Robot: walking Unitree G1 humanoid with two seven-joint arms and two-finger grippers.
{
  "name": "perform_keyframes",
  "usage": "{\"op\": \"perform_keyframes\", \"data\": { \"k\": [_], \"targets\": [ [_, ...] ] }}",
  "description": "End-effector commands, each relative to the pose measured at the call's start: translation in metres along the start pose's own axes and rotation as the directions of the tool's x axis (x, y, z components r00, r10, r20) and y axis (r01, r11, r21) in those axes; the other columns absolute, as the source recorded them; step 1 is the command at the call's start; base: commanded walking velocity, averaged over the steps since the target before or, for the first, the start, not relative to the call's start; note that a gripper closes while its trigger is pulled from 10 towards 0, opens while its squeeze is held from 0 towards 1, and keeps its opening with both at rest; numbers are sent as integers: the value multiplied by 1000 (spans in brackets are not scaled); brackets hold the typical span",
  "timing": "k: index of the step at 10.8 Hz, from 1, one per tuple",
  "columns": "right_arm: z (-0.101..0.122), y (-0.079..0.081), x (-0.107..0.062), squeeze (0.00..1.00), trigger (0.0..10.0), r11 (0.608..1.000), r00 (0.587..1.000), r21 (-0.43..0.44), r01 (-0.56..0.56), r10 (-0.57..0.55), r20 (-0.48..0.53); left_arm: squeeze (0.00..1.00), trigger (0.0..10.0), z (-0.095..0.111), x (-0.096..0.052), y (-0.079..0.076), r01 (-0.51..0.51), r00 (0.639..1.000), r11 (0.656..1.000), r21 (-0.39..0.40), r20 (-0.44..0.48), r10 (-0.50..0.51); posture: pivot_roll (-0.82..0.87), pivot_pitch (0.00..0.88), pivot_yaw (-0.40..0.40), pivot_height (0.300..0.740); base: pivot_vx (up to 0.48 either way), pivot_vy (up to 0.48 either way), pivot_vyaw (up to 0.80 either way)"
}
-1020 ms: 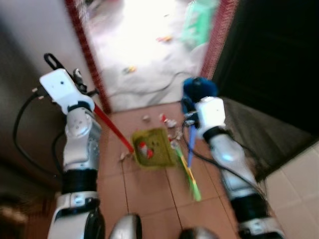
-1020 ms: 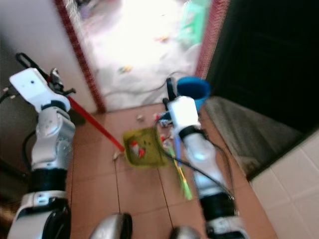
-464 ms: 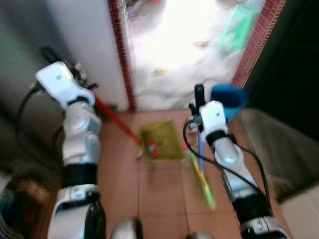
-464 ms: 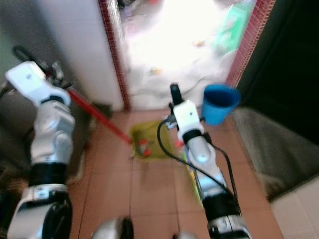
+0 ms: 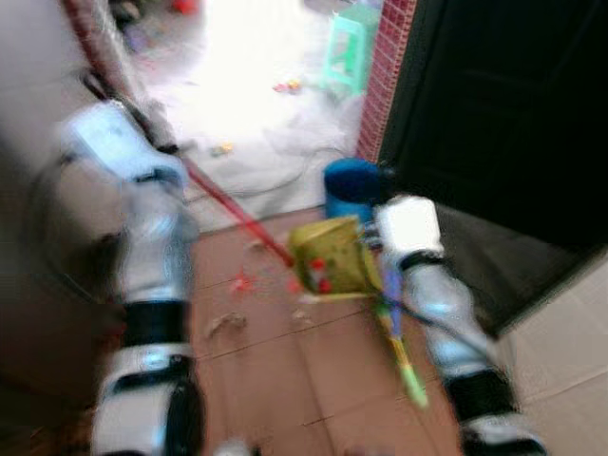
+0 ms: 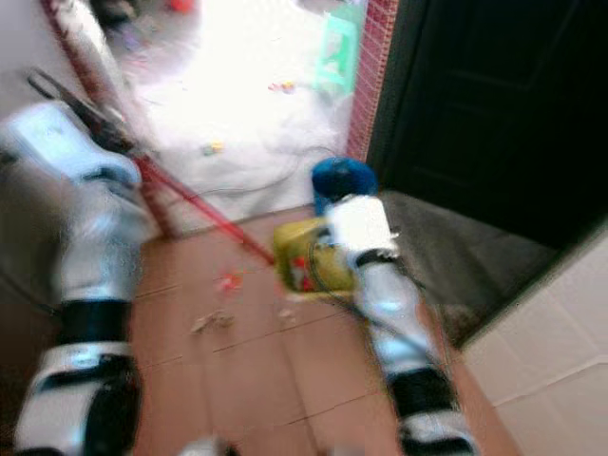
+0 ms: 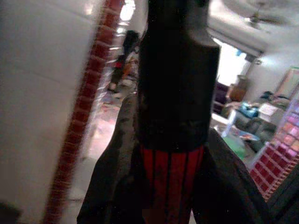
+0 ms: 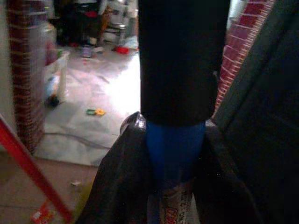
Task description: Sweep floor
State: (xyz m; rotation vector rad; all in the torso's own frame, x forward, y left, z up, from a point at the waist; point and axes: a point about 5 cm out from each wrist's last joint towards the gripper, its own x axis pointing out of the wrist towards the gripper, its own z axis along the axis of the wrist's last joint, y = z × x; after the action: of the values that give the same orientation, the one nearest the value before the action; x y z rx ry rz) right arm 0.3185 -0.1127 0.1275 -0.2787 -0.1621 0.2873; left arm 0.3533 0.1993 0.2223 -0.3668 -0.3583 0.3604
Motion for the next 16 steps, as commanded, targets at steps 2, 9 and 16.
{"op": "perform_keyframes", "data": {
  "k": [2,9,16],
  "targets": [
    [3,-12,-4,0,10000,1000,999,-12,25,-25,29,0,10000,23,3,-19,56,993,998,-12,107,-54,-92,20,47,740,480,0,-300],
    [4,-4,-7,0,10000,1000,999,-8,-16,17,44,0,10000,53,12,-23,12,978,1000,-20,208,-8,-85,22,49,740,463,0,309],
    [5,2,-9,0,10000,998,997,-18,-55,56,55,0,10000,53,13,-24,-28,977,1000,-7,210,29,-81,23,44,740,468,0,0]
  ]
}}
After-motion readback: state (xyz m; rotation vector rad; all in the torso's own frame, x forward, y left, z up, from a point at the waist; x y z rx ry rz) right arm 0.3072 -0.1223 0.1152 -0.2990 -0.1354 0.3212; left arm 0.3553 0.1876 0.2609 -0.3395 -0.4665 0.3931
